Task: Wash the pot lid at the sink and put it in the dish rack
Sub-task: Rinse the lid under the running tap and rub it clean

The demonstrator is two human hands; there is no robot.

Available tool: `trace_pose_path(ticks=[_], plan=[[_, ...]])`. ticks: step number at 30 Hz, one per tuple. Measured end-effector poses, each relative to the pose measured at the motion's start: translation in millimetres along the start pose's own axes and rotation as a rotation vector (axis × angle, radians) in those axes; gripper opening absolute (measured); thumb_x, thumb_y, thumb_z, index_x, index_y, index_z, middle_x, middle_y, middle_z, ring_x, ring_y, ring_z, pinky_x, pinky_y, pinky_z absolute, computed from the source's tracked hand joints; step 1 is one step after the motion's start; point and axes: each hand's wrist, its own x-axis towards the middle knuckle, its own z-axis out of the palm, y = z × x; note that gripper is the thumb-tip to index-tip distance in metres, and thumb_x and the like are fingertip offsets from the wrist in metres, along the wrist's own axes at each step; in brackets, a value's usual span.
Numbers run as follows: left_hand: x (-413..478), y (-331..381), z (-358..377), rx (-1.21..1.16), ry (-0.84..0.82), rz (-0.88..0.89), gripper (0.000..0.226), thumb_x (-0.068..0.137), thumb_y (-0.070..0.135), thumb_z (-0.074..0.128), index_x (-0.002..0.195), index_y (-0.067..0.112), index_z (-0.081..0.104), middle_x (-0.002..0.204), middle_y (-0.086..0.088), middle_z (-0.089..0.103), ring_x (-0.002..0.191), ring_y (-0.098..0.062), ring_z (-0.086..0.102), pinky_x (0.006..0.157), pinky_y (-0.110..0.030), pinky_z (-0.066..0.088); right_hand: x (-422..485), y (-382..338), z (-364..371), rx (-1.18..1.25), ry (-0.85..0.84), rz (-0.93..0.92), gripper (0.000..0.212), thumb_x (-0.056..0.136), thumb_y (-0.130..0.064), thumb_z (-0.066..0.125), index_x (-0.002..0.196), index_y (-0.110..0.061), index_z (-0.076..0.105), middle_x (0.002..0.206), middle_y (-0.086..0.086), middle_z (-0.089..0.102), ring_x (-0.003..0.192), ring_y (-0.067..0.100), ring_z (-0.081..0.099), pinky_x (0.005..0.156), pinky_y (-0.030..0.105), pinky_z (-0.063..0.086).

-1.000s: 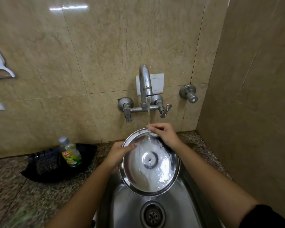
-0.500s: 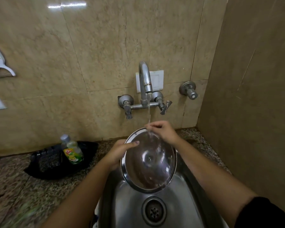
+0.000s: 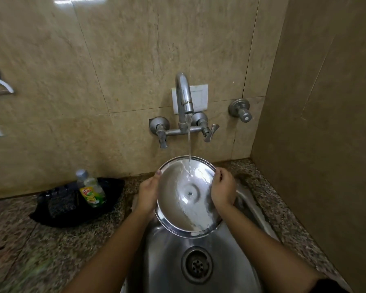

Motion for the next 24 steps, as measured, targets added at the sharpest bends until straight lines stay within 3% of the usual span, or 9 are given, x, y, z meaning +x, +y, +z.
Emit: trace_pose_path(ticks=[2,4,7,9,11,14,18,21,24], plan=[[-3.7,-0.7,5.9,-0.012,0.016,-0.007,0.046,0.092,0.039,0.055,0.092,-0.004,0.07,0.09,-0.024,0.07,0.08,-0.031,0.064,0.079,-0.045,0.053,-4.5,-6.9,9.2,-0.29,0.007,-0.206,0.04,0.099,-0.029,0.04,0.131,-0.009,0.052,0.134,0.01,0.055,0.127,0.029,0.047,0.103,0.041,0.035],[-6.7,-1.5,14.3,-0.002,0.019,-0.006,0.05,0.093,0.039,0.053,0.095,-0.008,0.068,0.089,-0.023,0.069,0.079,-0.029,0.064,0.076,-0.04,0.052,-10.2,-26.1,19.7,-0.416,-0.08,-0.387,0.056,0.099,-0.038,0.032,0.146,-0.009,0.03,0.155,0.008,0.03,0.144,0.026,0.024,0.116,0.046,0.014],[-10.1,3.6,27.4,0.025,0.046,0.027,0.043,0.097,0.036,0.047,0.088,0.0,0.07,0.08,-0.015,0.071,0.072,-0.023,0.067,0.065,-0.024,0.055,-31.6,-46.9,33.1,-0.454,-0.276,-0.687,0.061,0.098,-0.04,0.019,0.152,-0.014,0.008,0.162,0.004,0.002,0.148,0.017,-0.004,0.12,0.044,0.004],[-9.1,10.4,30.4,-0.015,0.078,0.047,0.037,0.098,0.032,0.046,0.089,0.004,0.069,0.076,-0.006,0.069,0.069,-0.015,0.065,0.056,-0.014,0.052,-49.6,-42.4,26.0,-0.432,-0.472,-0.87,0.059,0.099,-0.035,0.02,0.152,-0.015,0.005,0.162,0.002,0.0,0.147,0.012,-0.007,0.121,0.037,0.005],[-4.0,13.6,23.6,-0.027,0.113,0.073,0.037,0.097,0.032,0.047,0.081,0.006,0.068,0.073,-0.004,0.068,0.068,-0.016,0.064,0.058,-0.018,0.052,-57.8,-23.9,6.7,-0.462,-0.587,-0.976,0.058,0.101,-0.036,0.021,0.153,-0.017,0.003,0.162,-0.001,0.0,0.148,0.01,-0.006,0.12,0.033,0.003],[4.2,12.8,9.2,-0.005,0.167,0.089,0.042,0.095,0.038,0.051,0.071,0.006,0.065,0.072,-0.013,0.064,0.068,-0.024,0.059,0.067,-0.03,0.049,-45.0,17.3,-19.1,-0.598,-0.58,-0.941,0.062,0.099,-0.047,0.02,0.152,-0.023,-0.001,0.161,-0.005,-0.006,0.147,0.008,-0.01,0.121,0.037,0.003],[3.8,2.8,1.0,0.041,0.164,0.045,0.053,0.091,0.045,0.053,0.078,-0.004,0.068,0.075,-0.016,0.064,0.07,-0.024,0.059,0.071,-0.04,0.049,-11.1,27.5,-19.1,-0.701,-0.397,-0.683,0.07,0.094,-0.055,0.009,0.151,-0.018,-0.008,0.159,-0.001,-0.013,0.147,0.015,-0.012,0.12,0.044,0.009],[-2.6,-2.5,3.8,0.046,0.134,0.057,0.05,0.094,0.041,0.05,0.078,-0.003,0.067,0.072,-0.014,0.065,0.066,-0.022,0.058,0.066,-0.034,0.048,0.6,-9.4,8.8,-0.608,-0.295,-0.632,0.073,0.096,-0.056,0.015,0.151,-0.014,-0.005,0.16,0.003,-0.008,0.148,0.018,-0.007,0.121,0.043,0.005],[-11.3,-3.4,13.4,0.017,0.087,0.055,0.044,0.096,0.036,0.05,0.078,0.0,0.068,0.071,-0.011,0.067,0.06,-0.016,0.062,0.058,-0.025,0.05,-16.9,-44.1,29.3,-0.486,-0.287,-0.744,0.07,0.096,-0.05,0.023,0.152,-0.013,0.003,0.161,0.004,-0.001,0.148,0.017,-0.006,0.12,0.042,0.002]])
